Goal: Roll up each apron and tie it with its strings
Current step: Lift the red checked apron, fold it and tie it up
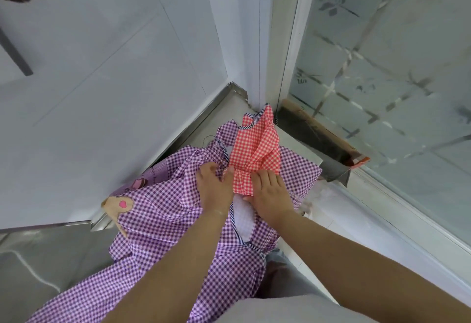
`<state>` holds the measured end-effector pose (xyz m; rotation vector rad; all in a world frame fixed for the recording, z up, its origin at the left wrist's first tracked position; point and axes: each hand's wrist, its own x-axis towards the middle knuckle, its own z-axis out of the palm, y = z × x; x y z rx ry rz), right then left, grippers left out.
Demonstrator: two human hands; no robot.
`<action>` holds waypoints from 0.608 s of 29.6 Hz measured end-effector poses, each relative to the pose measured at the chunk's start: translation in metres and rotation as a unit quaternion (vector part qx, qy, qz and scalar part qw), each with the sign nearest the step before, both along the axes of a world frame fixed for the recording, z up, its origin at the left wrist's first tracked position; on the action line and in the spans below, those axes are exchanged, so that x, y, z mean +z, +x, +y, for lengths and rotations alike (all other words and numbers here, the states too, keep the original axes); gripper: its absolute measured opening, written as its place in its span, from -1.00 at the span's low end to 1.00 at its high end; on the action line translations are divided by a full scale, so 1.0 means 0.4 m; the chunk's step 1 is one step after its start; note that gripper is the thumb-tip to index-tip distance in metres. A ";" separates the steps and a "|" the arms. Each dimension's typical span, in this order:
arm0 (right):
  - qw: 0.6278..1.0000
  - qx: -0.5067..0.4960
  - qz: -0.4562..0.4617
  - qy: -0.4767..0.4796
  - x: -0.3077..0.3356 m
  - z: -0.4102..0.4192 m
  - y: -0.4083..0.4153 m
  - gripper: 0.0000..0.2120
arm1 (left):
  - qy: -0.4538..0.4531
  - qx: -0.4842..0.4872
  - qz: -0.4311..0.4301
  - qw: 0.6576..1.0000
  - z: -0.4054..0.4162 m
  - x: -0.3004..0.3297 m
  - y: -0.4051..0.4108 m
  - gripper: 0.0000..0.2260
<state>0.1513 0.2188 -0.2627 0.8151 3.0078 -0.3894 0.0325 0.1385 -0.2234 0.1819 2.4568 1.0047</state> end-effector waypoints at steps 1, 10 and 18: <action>1.000 0.001 -0.011 -0.011 0.006 0.013 -0.006 -0.49 | 0.029 0.078 -0.018 0.996 0.000 0.015 0.030 -0.70; 0.923 -0.120 0.036 -0.365 0.105 0.049 -0.037 -0.50 | 0.288 0.164 -0.420 0.845 0.052 0.086 0.129 -0.31; 0.793 -0.224 0.122 -0.553 0.260 0.052 -0.048 -0.67 | 0.300 -0.017 -0.241 0.923 0.039 0.154 0.154 -0.41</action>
